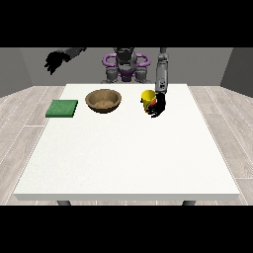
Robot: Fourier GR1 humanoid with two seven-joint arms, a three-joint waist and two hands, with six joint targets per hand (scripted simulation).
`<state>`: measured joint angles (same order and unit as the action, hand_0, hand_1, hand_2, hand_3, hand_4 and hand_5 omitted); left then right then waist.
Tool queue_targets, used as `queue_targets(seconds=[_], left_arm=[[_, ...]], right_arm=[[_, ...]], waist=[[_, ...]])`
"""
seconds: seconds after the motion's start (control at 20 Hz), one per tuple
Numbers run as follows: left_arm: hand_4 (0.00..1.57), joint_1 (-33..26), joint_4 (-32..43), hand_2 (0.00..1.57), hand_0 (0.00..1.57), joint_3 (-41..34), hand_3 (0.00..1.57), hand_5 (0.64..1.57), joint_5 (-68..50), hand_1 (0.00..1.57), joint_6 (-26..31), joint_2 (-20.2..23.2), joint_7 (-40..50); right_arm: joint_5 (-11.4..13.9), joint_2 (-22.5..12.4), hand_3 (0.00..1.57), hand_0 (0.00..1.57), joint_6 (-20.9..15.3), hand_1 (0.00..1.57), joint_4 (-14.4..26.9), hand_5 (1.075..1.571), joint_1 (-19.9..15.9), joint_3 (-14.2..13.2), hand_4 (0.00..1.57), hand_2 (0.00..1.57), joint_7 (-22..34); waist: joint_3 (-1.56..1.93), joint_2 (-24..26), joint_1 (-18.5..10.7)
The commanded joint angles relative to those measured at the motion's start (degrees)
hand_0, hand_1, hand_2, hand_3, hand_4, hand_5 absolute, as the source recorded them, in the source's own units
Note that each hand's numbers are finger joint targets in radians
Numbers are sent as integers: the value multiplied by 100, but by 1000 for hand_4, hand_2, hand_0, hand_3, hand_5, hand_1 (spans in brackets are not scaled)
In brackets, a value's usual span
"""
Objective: Pick the cup and pour the ball into the bowl, then pick the bowl and place it on the pad
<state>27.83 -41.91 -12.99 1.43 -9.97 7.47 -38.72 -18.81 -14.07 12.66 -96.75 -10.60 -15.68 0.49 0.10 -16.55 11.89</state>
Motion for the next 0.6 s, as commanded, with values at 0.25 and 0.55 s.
queue_targets(seconds=[0.25, 0.55], left_arm=[[1408, 260, 495, 1571, 1285, 373, 1571, 1413, 665, 1285, -1044, -177, 344], [1398, 638, 229, 1571, 1298, 1457, 1571, 1488, 1999, 1298, -2011, -277, 1897]], right_arm=[[-480, -543, 182, 0, 262, 0, 483, 1566, -64, -480, 634, 0, 509], [-446, -663, 276, 0, 609, 0, 1607, 1564, 137, -624, 639, 0, 297]], waist=[[-10, 632, -64], [16, 1584, -332]])
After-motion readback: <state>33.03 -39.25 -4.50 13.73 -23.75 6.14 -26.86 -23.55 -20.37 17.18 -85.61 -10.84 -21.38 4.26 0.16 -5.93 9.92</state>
